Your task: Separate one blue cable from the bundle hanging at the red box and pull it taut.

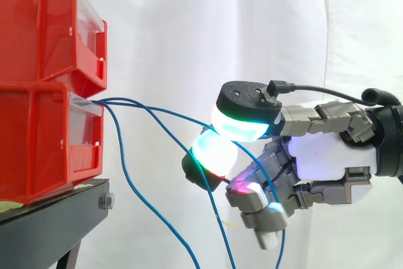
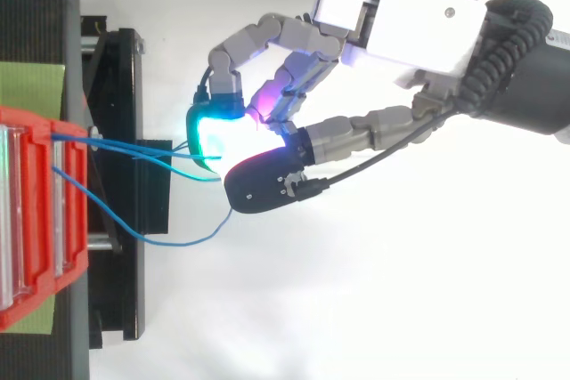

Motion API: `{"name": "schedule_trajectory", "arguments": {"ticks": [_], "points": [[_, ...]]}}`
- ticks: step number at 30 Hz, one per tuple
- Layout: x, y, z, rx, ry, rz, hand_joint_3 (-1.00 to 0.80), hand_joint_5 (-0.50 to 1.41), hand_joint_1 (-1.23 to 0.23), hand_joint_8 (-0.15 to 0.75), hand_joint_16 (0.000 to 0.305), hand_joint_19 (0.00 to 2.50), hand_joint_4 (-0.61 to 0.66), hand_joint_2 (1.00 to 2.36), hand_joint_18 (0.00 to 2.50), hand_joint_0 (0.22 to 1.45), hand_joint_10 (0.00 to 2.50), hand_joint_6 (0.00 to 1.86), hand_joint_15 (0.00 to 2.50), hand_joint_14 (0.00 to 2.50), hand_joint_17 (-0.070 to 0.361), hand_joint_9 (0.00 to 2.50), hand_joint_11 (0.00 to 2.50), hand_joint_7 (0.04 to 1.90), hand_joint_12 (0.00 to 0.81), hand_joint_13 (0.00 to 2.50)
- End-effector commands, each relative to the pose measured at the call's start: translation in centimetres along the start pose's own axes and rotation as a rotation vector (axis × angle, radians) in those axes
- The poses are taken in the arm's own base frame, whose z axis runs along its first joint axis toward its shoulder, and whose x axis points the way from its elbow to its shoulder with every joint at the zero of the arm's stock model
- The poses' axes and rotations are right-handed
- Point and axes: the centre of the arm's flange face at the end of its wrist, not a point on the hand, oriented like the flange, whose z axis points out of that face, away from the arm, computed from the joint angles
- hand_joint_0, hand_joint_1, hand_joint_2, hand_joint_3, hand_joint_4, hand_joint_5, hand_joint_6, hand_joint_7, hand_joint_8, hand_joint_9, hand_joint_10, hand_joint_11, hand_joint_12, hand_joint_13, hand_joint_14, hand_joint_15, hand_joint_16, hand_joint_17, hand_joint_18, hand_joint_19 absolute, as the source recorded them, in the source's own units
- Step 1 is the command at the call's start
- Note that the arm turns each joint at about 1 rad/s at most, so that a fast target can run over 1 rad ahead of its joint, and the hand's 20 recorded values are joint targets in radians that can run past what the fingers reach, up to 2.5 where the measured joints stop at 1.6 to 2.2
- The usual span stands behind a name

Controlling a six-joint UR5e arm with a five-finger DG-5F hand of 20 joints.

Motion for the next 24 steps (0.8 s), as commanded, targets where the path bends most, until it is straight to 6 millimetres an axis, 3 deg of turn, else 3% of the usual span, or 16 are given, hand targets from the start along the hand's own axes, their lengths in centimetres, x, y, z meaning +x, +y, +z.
{"name": "schedule_trajectory", "arguments": {"ticks": [1,6,8,9,17,19,24], "points": [[0.01,-0.03,0.0,0.0,0.0,0.0,-0.07,-0.17,-0.69,0.368,0.056,1.11,-0.07,1.01,0.98,0.68,0.2,0.97,1.32,0.51,0.125,0.97,1.22,1.13,0.395,1.04],[0.01,-0.03,0.0,0.0,0.0,0.0,-0.08,-0.17,-0.69,0.378,0.052,1.35,-0.07,1.01,1.11,0.68,0.37,0.97,1.14,1.28,0.117,0.96,1.21,1.13,0.399,0.95],[-0.02,0.01,-0.05,0.0,0.0,0.0,-0.08,-0.17,-0.69,0.374,0.051,1.4,-0.07,1.01,1.12,0.68,0.44,0.97,1.14,1.33,0.114,0.95,1.2,1.13,0.395,0.94],[0.01,-0.03,0.0,0.0,0.0,0.0,-0.08,-0.17,-0.69,0.37,0.05,1.42,-0.06,1.01,1.13,0.68,0.51,0.97,1.08,1.47,0.113,0.94,1.19,1.13,0.397,0.93],[0.01,-0.03,0.0,0.0,0.0,0.0,-0.08,-0.17,-0.69,0.36,0.051,1.41,-0.06,1.01,1.14,0.68,0.83,0.97,1.09,1.56,0.115,0.93,1.16,1.13,0.398,0.92],[0.01,-0.03,0.0,0.0,0.0,0.0,-0.08,-0.17,-0.69,0.356,0.051,1.41,-0.06,1.01,1.14,0.68,1.11,0.97,1.08,1.61,0.115,0.9,1.13,1.12,0.396,0.91],[0.0,0.05,0.04,-0.001,0.0,0.0,-0.08,-0.17,-0.69,0.351,0.051,1.42,-0.06,1.01,1.15,0.68,1.49,0.97,1.09,1.72,0.115,0.87,1.08,1.13,0.406,0.89]]}}
